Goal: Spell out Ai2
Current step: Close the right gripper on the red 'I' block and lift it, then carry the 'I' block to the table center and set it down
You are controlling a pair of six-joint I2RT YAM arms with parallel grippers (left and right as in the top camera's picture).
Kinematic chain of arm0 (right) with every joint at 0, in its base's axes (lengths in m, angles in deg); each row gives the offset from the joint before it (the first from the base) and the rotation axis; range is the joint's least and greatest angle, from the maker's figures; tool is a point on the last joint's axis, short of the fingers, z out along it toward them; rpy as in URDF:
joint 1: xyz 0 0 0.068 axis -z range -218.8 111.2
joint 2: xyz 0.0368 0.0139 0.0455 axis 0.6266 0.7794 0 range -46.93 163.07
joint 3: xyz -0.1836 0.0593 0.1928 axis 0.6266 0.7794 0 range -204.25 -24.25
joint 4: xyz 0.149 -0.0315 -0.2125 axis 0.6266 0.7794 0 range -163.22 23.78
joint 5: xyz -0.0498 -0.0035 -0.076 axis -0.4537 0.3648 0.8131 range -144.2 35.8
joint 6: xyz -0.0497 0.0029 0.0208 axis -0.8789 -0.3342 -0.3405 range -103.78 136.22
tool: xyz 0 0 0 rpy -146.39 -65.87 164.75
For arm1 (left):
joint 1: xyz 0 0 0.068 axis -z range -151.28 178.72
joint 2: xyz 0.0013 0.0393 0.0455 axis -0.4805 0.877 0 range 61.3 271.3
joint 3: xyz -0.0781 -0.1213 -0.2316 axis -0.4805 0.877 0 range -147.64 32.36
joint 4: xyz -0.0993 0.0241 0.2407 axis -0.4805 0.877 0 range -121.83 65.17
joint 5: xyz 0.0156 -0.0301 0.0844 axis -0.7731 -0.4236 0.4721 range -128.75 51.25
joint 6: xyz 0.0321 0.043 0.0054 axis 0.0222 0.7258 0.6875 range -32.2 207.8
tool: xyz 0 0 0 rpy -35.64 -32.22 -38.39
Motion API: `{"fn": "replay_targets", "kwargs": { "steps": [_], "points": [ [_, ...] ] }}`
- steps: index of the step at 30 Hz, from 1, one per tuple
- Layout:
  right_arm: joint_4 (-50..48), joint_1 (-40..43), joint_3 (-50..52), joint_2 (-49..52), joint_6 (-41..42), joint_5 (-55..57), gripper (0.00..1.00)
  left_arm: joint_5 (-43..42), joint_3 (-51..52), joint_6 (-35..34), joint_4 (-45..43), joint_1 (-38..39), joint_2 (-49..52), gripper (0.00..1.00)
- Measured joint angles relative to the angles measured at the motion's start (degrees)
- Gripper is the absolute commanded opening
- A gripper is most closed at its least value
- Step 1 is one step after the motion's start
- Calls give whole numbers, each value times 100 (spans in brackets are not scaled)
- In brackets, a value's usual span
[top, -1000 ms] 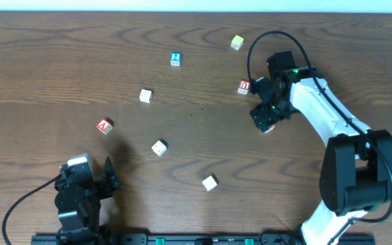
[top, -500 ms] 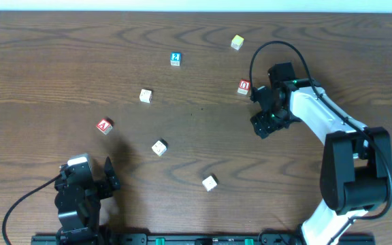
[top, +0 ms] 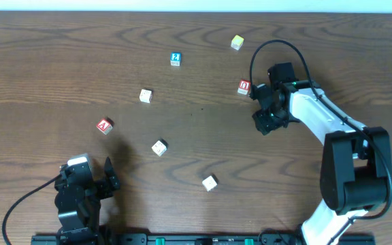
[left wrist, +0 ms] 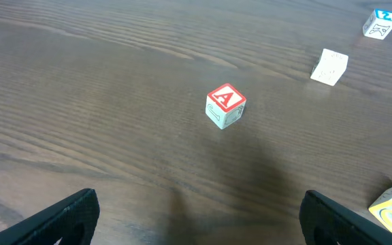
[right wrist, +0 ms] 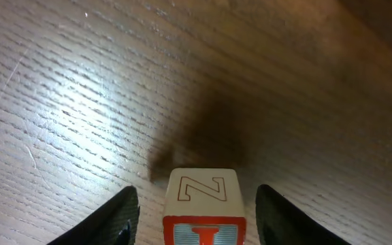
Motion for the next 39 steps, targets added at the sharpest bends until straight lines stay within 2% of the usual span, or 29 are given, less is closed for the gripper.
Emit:
{"fn": "replay_targets", "kwargs": {
  "steps": [6, 24, 34, 39],
  "points": [
    [9, 0, 188, 0, 0, 44, 50, 0, 0, 0, 0, 0, 0, 95],
    [-214, 0, 201, 0, 179, 149, 27, 0, 0, 0, 0, 0, 0, 95],
    [-232, -52, 179, 0, 474, 144, 22, 0, 0, 0, 0, 0, 0, 96],
    [-273, -514, -236, 0, 1060, 136, 1, 0, 0, 0, 0, 0, 0, 95]
  ]
}}
